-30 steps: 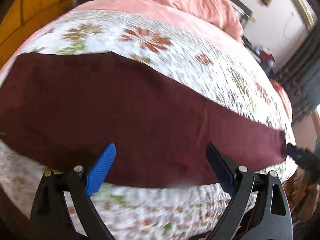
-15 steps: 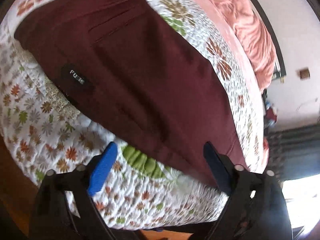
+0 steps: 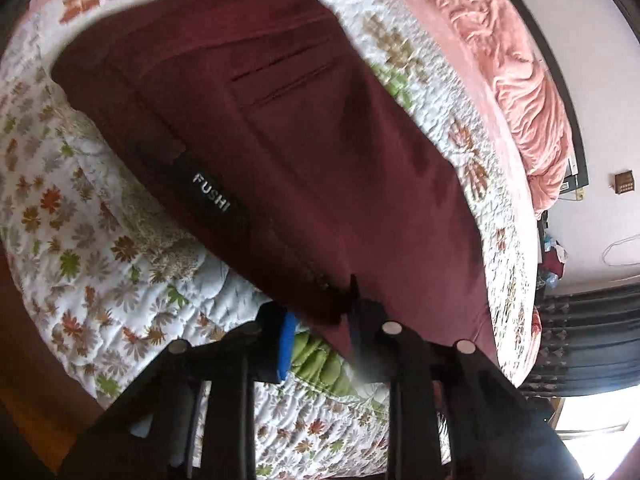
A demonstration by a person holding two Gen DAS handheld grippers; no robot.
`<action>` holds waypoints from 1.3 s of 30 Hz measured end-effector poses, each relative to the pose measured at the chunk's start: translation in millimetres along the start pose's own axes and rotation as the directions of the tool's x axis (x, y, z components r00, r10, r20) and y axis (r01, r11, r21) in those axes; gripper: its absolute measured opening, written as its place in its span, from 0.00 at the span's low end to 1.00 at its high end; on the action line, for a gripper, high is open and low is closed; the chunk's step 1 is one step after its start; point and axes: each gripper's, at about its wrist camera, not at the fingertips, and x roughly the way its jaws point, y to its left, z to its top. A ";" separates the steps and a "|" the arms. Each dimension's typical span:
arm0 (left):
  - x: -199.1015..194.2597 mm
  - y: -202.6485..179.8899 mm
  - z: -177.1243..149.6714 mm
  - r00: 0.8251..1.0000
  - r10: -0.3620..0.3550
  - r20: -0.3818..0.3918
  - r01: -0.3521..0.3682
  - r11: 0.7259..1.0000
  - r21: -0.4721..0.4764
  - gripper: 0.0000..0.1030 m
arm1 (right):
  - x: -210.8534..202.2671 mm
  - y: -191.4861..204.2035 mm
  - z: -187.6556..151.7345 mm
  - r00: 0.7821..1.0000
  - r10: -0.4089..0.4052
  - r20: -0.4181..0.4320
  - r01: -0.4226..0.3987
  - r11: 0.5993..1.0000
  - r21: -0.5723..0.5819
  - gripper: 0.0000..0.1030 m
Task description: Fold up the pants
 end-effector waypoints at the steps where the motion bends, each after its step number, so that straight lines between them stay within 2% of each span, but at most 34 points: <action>1: -5.5 -4.7 -3.2 1.000 0.008 0.023 -0.009 1.000 0.024 0.19 | -0.7 -0.5 -0.2 1.000 0.003 0.000 -0.003 1.000 0.003 0.71; 3: -2.8 -2.2 -4.2 0.999 0.026 0.024 -0.026 0.999 0.019 0.18 | -1.4 -3.2 0.2 1.000 0.015 -0.001 -0.015 1.000 0.012 0.71; 5: 17.5 13.7 -4.9 0.998 0.055 -0.026 -0.056 0.998 -0.012 0.19 | -0.8 -4.6 0.6 1.000 0.016 -0.003 -0.016 1.000 0.017 0.71; 8: 19.0 3.5 -5.0 0.997 0.078 0.004 -0.078 0.995 0.058 0.20 | -0.7 -2.1 0.0 1.000 0.009 -0.006 -0.009 1.000 -0.003 0.71; 11: 8.4 -11.1 -5.1 0.995 0.097 0.023 -0.099 0.991 0.091 0.27 | -7.5 -7.9 1.5 0.999 0.049 0.001 -0.049 0.999 0.024 0.71; 13: -2.1 -27.7 -13.2 0.989 0.136 0.061 -0.143 0.981 0.134 0.41 | -15.7 -11.9 1.5 0.998 0.066 0.010 -0.066 0.997 0.049 0.71; 14: -5.0 -34.8 -18.1 0.985 0.151 0.087 -0.163 0.973 0.162 0.45 | -21.8 -14.0 0.8 0.998 0.066 0.018 -0.067 0.996 0.054 0.71; 15: -10.1 -45.2 -24.9 0.980 0.160 0.119 -0.182 0.962 0.202 0.49 | -30.0 -17.0 -1.1 0.998 0.058 0.030 -0.060 0.997 0.058 0.71; 17: -13.9 -79.7 -45.6 0.978 0.134 0.161 -0.179 0.933 0.312 0.55 | -45.4 -25.5 -5.8 0.997 0.045 0.056 -0.049 0.996 0.075 0.71; 19: -7.7 -114.0 -66.8 0.983 0.093 0.155 -0.150 0.898 0.413 0.72 | -62.4 -42.3 -12.3 0.997 0.024 0.071 -0.033 0.992 0.121 0.71; 22: 16.9 -163.2 -93.6 0.991 0.061 0.121 -0.118 0.830 0.545 0.87 | -89.6 -77.8 -25.4 0.996 0.001 0.094 -0.022 0.976 0.218 0.71; 25: 46.8 -191.1 -118.2 0.993 0.088 0.079 -0.119 0.762 0.637 0.88 | -118.3 -119.2 -41.1 0.992 -0.014 0.126 -0.028 0.946 0.323 0.73; 26: 57.9 -197.5 -123.8 0.993 0.101 0.059 -0.115 0.747 0.655 0.88 | -127.7 -134.3 -47.2 0.990 -0.022 0.140 -0.029 0.935 0.354 0.75; 29: 82.1 -199.4 -132.7 0.991 0.131 0.019 -0.108 0.726 0.679 0.88 | -143.9 -165.1 -59.1 0.987 -0.063 0.151 -0.004 0.913 0.407 0.76; 31: 95.1 -194.0 -134.7 0.988 0.157 0.002 -0.116 0.722 0.682 0.88 | -149.2 -186.0 -66.4 0.987 -0.053 0.152 -0.019 0.898 0.441 0.76; 33: 108.6 -190.2 -134.2 0.983 0.185 -0.018 -0.126 0.733 0.668 0.88 | -148.1 -197.5 -71.2 0.987 -0.029 0.157 -0.048 0.883 0.467 0.76; 35: 105.6 -181.7 -136.2 0.983 0.183 -0.019 -0.125 0.740 0.661 0.88 | -142.4 -206.9 -74.0 0.986 -0.010 0.167 -0.074 0.870 0.488 0.76; 39: 104.5 -178.3 -137.2 0.982 0.187 -0.011 -0.131 0.729 0.672 0.88 | -131.7 -219.1 -72.5 0.976 0.013 0.217 -0.126 0.846 0.518 0.74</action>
